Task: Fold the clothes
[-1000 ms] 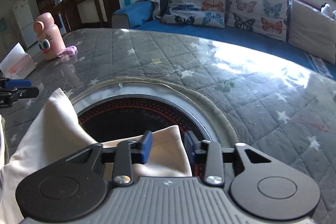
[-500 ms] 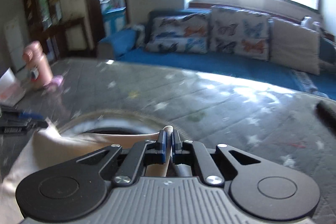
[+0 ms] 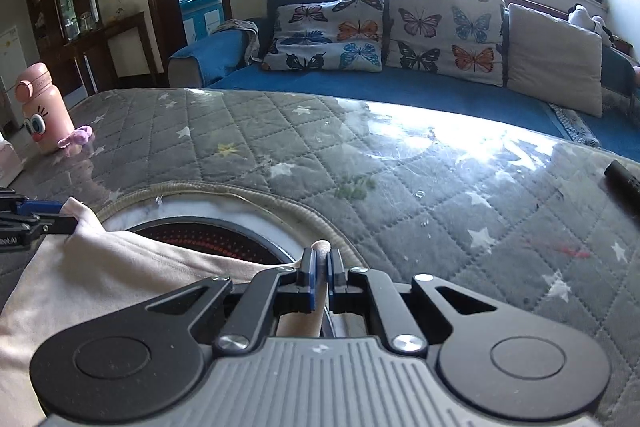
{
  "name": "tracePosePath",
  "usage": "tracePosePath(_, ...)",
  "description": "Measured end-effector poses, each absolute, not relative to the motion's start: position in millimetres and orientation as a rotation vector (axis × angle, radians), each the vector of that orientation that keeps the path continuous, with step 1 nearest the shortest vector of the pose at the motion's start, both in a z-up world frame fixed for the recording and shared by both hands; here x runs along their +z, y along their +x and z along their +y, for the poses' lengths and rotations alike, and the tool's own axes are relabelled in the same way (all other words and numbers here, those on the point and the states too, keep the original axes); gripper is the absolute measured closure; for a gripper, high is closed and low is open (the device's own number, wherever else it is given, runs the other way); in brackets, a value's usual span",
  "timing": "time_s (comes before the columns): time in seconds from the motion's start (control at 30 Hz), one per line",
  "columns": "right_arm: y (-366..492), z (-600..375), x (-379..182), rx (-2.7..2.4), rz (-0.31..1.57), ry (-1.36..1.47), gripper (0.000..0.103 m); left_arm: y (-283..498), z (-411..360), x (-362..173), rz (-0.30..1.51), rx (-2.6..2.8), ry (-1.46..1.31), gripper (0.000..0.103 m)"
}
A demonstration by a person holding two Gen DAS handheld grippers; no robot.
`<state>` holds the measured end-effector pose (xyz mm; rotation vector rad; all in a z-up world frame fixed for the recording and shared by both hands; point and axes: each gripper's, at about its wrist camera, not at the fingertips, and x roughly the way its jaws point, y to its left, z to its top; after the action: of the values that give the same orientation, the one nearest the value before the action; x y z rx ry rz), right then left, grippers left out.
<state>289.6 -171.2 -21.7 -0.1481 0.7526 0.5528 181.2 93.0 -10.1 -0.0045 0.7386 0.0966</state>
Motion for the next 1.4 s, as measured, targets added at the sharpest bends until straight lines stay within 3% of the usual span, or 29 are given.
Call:
tracePosePath(0.23,285.2,-175.5,-8.9,0.527,0.659,-0.108,0.098,177.1,88.7,0.7,0.632,0.157,0.058,0.097)
tracePosePath(0.47,302.0,-159.9,-26.1,0.516,0.729,-0.162,0.095,175.4,91.3,2.0,0.669,0.154,0.038,0.091)
tracePosePath(0.6,290.8,-163.6,-11.6,0.546,0.723,-0.173,0.093,168.8,90.7,4.7,0.686,0.146,0.036,0.065)
tracePosePath(1.03,207.1,-172.0,26.5,0.701,0.776,-0.312,0.081,84.3,44.8,13.6,0.743,-0.047,0.056,0.062)
tracePosePath(1.1,189.1,-171.5,22.4,0.731,0.79,-0.343,0.074,66.2,35.6,10.3,0.743,-0.076,0.069,0.062)
tracePosePath(1.4,115.0,-187.6,-14.6,0.772,0.795,-0.418,0.068,10.5,26.6,-13.8,0.762,-0.086,0.096,0.062)
